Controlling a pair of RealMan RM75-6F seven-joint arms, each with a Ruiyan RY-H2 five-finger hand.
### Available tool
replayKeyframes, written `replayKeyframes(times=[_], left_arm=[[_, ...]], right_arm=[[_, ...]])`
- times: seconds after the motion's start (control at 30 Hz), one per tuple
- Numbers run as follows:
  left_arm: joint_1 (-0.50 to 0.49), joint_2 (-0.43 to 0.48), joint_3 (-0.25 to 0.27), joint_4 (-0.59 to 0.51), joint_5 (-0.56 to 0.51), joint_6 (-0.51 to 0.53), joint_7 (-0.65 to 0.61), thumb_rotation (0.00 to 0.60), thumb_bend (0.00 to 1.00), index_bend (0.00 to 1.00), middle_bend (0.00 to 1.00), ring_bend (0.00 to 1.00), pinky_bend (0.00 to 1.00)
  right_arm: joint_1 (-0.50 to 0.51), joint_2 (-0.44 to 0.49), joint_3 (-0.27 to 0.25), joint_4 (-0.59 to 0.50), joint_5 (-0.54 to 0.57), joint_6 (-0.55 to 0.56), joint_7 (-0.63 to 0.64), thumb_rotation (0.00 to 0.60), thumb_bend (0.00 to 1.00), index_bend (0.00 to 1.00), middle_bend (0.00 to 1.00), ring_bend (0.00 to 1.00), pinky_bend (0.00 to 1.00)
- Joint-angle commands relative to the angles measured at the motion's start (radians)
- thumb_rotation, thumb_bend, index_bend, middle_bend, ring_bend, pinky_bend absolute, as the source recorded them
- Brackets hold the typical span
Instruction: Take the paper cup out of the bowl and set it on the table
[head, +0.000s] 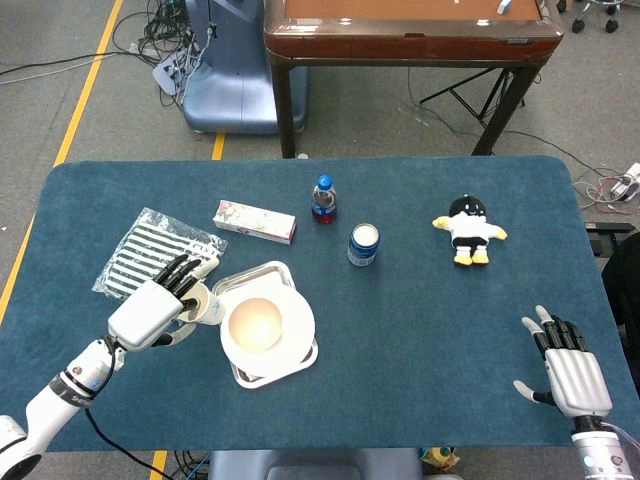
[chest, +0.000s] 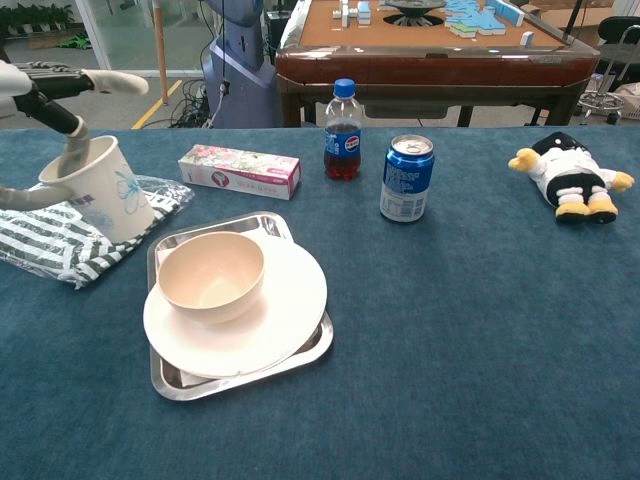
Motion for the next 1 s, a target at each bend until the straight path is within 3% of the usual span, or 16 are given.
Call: replayKeyframes(times=[0.03,0.4,1.0], left_arm=[[0.023,0.0,0.014,0.033,0.005,0.021,-0.024,0.6,0.32,0.59,0.0,0.0,0.0],[0.105,-0.017,0.043,0.146,0.026,0.106,-0.086,0.6,0.32,0.58,0.0,0.0,0.0],[0.213,-0.075,0.077,0.223,0.064,0.209,-0.138,0.6,0.32,0.58,0.0,0.0,0.0]], right_arm=[[0.001,-0.004,0.0,-0.001,0.0,-0.001,-0.007,0.6,0.22,0.0,0.0,0.0,0.0],[0.0,-0.027,-0.007,-0.009,-0.008,0.003,-0.054,0.6,0.22,0.0,0.0,0.0,0.0],[-0.023,-0.061,-0.038,-0.026,-0.08,0.051,-0.119,0.6,0.22,0.0,0.0,0.0,0.0]])
